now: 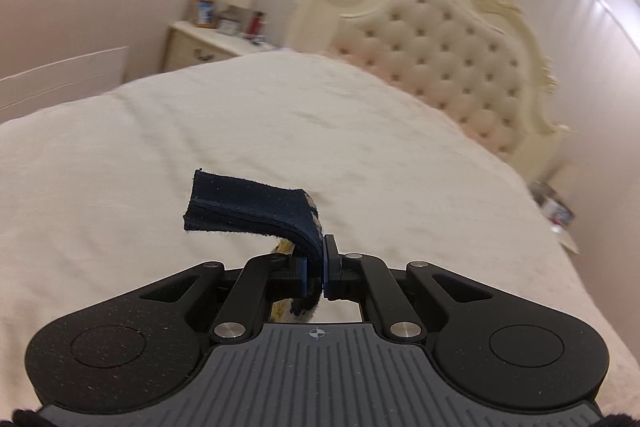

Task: Fold small clothes
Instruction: 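Grasp the dark cuff with the left gripper and lift it, then carry the held sleeve across the sweater front and lay it down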

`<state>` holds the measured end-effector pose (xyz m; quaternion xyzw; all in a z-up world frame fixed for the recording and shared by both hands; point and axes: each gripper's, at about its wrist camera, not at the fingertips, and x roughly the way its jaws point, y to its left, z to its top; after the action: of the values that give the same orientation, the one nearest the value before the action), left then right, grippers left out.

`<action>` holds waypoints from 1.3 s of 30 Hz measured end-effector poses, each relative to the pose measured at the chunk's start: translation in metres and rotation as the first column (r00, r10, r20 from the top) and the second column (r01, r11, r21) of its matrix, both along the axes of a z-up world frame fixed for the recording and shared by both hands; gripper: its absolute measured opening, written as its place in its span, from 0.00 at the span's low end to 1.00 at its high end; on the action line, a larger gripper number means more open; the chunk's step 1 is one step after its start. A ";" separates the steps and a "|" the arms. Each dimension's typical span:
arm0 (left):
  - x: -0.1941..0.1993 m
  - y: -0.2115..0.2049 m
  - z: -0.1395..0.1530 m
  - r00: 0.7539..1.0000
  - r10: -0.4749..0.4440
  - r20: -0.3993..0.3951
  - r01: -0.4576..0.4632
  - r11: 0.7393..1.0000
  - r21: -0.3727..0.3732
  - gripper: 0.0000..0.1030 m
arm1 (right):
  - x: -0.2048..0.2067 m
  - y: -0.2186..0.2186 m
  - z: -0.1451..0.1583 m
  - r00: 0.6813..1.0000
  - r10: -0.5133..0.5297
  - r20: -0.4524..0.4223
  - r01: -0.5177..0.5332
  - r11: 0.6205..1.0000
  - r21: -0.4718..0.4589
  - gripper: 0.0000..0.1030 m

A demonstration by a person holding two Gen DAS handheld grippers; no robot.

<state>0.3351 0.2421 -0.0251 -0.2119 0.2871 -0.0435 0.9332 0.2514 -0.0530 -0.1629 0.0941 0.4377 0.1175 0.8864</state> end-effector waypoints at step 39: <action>0.013 -0.162 -0.145 0.831 -0.467 -0.304 0.506 0.861 0.062 0.59 | 0.015 -0.143 -0.024 0.995 -0.094 -0.044 0.095 0.995 0.016 0.99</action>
<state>0.3479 0.0801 -0.1698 -0.0701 0.4620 -0.2294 0.8538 0.2665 -0.1957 -0.1865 0.1249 0.4506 0.0774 0.8805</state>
